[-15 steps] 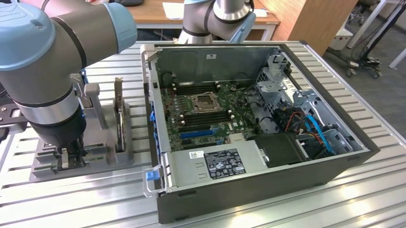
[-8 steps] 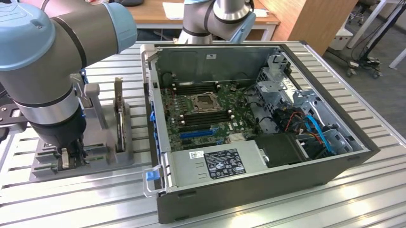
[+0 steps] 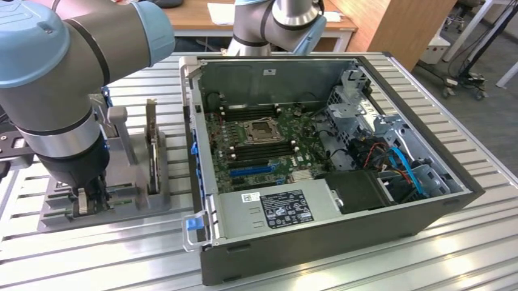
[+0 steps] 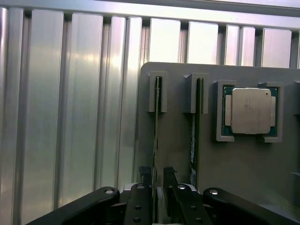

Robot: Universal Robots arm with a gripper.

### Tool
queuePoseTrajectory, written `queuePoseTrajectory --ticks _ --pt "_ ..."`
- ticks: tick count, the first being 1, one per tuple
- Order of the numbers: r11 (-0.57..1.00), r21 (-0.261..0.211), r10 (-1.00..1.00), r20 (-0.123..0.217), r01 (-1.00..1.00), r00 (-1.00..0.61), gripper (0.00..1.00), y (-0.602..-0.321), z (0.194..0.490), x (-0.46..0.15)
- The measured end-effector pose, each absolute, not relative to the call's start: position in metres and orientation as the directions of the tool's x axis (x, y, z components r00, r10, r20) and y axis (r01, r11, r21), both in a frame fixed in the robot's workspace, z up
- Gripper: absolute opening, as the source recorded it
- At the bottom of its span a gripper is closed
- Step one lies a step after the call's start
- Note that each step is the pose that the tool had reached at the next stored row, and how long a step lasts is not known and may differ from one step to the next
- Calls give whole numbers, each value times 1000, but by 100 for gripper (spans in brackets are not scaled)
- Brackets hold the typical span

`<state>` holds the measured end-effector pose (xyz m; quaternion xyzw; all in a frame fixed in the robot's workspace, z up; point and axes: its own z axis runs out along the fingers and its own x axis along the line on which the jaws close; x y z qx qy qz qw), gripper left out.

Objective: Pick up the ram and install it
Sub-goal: 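Pick up the ram and move it above insertion slot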

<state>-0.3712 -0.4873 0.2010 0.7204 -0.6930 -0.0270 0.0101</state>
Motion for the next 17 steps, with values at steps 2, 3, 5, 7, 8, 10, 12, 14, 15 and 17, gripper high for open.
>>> queuePoseTrajectory --ticks 2,3,5,7,8,10,12,14,15,17 --pt "-39 52 -999 -25 -998 38 25 -487 201 -371" --pt "-39 52 -999 -25 -998 38 25 -487 201 -371" --pt "-39 52 -999 -25 -998 38 25 -487 201 -370" --pt "-39 52 -999 -25 -998 38 25 -487 201 -369" --pt "-39 52 -999 -25 -998 38 25 -487 201 -368" --pt "-39 52 -999 -25 -998 38 25 -487 201 -368" --pt "-39 52 -999 -25 -998 38 25 -487 201 -368" --pt "-39 52 -999 -25 -998 38 25 -488 201 -368" --pt "-39 52 -999 -25 -998 38 25 -488 201 -368" --pt "-39 52 -999 -25 -998 38 25 -488 201 -368"
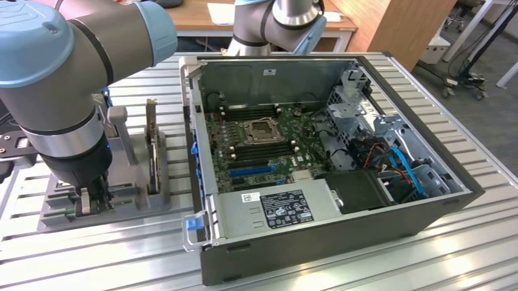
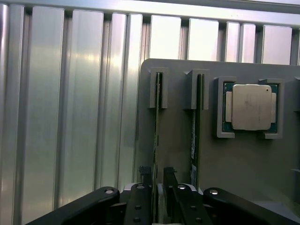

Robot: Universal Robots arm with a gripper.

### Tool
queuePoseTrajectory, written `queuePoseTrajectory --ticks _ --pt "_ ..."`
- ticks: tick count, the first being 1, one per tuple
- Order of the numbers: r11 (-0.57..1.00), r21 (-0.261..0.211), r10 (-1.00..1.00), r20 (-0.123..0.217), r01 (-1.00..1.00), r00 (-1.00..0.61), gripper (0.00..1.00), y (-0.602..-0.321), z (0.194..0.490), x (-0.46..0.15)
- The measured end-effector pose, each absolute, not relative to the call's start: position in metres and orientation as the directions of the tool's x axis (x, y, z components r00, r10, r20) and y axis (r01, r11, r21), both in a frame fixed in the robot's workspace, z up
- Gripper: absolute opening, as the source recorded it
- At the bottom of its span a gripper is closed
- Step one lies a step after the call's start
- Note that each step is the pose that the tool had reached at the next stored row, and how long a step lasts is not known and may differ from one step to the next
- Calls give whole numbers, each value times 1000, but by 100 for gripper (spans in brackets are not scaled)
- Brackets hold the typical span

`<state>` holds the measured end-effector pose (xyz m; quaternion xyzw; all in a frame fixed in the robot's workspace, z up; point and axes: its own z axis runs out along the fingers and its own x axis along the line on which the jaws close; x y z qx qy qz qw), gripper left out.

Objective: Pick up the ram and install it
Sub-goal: 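Pick up the ram and move it above insertion slot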

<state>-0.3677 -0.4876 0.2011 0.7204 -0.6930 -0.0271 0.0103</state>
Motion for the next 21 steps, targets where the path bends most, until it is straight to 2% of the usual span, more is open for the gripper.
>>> queuePoseTrajectory --ticks 7,8,9,10,11,21 --pt "-39 52 -999 -25 -998 38 25 -488 201 -368" --pt "-39 52 -999 -25 -998 38 23 -488 201 -368" --pt "-39 52 -999 -25 -998 38 17 -488 201 -368" --pt "-39 52 -999 -25 -998 38 17 -488 201 -368" --pt "-39 53 -999 -25 -998 38 11 -488 201 -368" --pt "-39 52 -999 -25 -998 37 11 -488 201 -368"
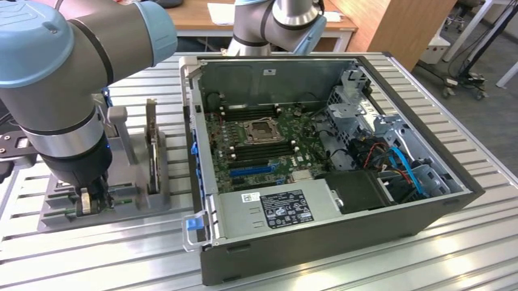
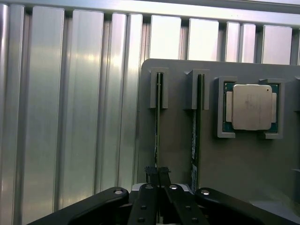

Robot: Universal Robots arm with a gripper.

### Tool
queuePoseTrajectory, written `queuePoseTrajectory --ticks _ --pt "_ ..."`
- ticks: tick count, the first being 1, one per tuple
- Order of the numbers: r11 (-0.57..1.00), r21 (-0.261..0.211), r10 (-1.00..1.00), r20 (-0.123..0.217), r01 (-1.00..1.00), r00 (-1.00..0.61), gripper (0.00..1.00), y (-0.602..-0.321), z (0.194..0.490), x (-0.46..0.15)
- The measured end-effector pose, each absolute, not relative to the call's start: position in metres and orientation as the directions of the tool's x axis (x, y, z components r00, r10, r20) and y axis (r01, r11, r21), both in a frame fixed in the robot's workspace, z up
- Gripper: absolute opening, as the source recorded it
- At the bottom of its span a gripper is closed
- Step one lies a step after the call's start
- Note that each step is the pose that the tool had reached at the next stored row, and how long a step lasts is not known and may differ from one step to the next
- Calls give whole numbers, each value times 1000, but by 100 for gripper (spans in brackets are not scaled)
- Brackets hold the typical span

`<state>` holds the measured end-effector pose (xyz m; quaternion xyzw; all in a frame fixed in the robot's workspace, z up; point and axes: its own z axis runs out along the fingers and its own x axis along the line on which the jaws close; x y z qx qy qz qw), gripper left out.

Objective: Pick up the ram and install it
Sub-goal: 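Pick up the ram and move it above insertion slot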

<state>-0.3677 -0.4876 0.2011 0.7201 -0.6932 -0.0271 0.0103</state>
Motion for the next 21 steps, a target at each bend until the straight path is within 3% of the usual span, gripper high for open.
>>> queuePoseTrajectory --ticks 21 --pt "-24 52 -999 -25 -998 23 11 -488 206 -368"
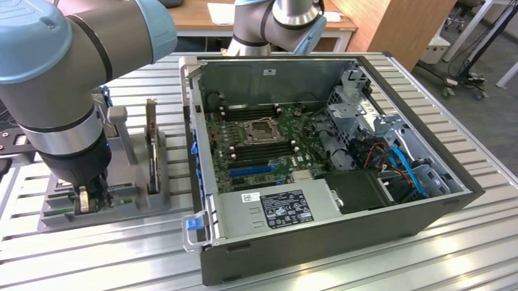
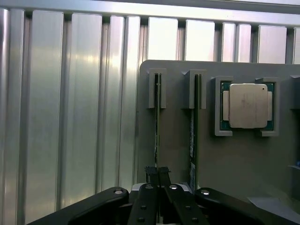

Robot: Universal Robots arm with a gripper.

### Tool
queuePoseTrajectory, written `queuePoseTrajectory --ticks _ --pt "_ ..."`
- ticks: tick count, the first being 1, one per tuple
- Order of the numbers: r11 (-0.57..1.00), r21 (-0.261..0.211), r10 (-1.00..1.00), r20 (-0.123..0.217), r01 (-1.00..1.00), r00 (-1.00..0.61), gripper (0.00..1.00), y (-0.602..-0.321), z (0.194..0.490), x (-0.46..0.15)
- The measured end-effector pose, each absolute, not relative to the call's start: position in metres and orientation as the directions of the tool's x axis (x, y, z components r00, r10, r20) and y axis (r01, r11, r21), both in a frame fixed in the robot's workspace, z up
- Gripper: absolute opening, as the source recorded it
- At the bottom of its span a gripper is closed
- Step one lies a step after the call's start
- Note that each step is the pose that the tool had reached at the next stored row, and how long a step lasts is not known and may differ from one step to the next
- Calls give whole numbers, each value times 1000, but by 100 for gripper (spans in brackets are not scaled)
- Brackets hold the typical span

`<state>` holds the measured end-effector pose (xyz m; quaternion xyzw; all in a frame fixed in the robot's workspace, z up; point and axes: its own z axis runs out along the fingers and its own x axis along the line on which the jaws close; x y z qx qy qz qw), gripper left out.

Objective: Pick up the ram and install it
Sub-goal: 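Pick up the ram and move it above insertion slot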

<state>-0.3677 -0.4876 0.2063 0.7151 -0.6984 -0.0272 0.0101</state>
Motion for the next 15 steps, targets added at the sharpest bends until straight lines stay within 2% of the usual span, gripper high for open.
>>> queuePoseTrajectory --ticks 15 --pt "-23 52 -999 -25 -998 22 11 -488 235 -368"
